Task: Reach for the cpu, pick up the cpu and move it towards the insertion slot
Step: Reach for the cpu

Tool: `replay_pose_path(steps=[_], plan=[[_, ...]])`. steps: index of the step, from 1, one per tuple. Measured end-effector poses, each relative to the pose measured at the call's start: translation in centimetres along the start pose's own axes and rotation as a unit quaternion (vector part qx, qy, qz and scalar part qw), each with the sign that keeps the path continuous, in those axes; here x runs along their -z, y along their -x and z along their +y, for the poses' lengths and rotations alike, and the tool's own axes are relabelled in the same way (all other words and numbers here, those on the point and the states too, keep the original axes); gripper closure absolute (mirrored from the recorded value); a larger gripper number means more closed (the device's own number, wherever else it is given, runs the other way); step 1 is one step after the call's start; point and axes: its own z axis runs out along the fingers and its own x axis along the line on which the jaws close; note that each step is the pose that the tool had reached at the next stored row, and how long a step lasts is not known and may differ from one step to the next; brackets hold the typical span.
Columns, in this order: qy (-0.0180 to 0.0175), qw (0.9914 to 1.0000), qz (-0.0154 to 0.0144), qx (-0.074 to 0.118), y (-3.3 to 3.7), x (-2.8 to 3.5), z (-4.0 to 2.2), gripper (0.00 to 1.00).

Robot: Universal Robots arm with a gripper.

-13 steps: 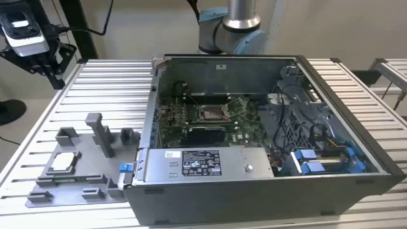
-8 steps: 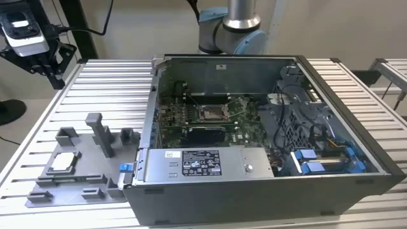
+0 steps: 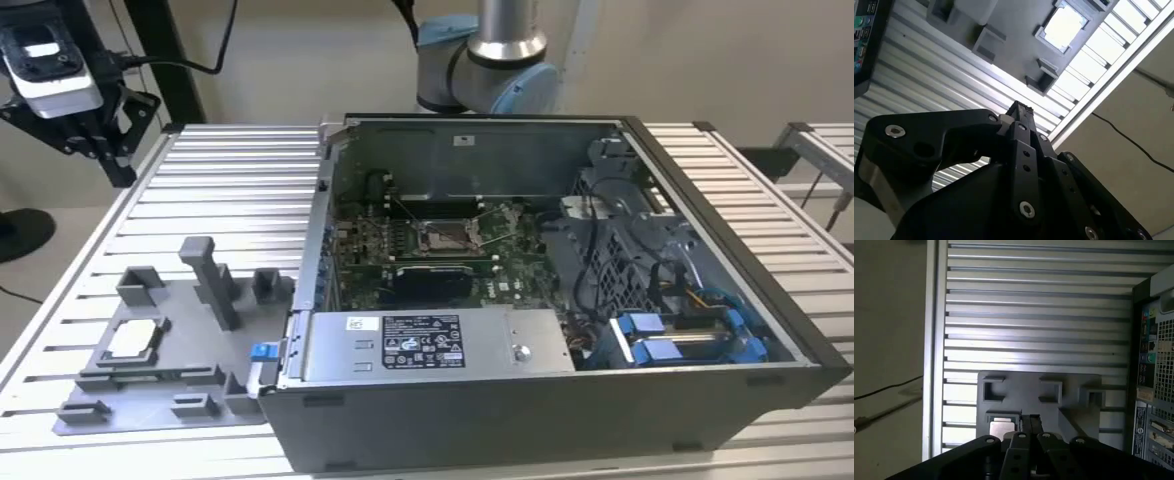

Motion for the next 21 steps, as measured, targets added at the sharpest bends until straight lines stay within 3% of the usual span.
replay_pose_path(steps=[3, 6, 11, 17, 21], plan=[[0.0001, 1.0, -0.0001, 0.0, -0.27, 0.0, -0.1, 1.0], [0.0001, 1.0, -0.0001, 0.0, -0.76, 0.01, -0.62, 1.0], [0.0, 1.0, -0.0001, 0.0, -1.58, 0.02, -1.86, 1.0], [0.0001, 1.0, -0.0001, 0.0, -2.4, -0.01, -3.8, 1.0], [0.0, 1.0, -0.0001, 0.0, -2.7, -0.05, -4.64, 1.0]])
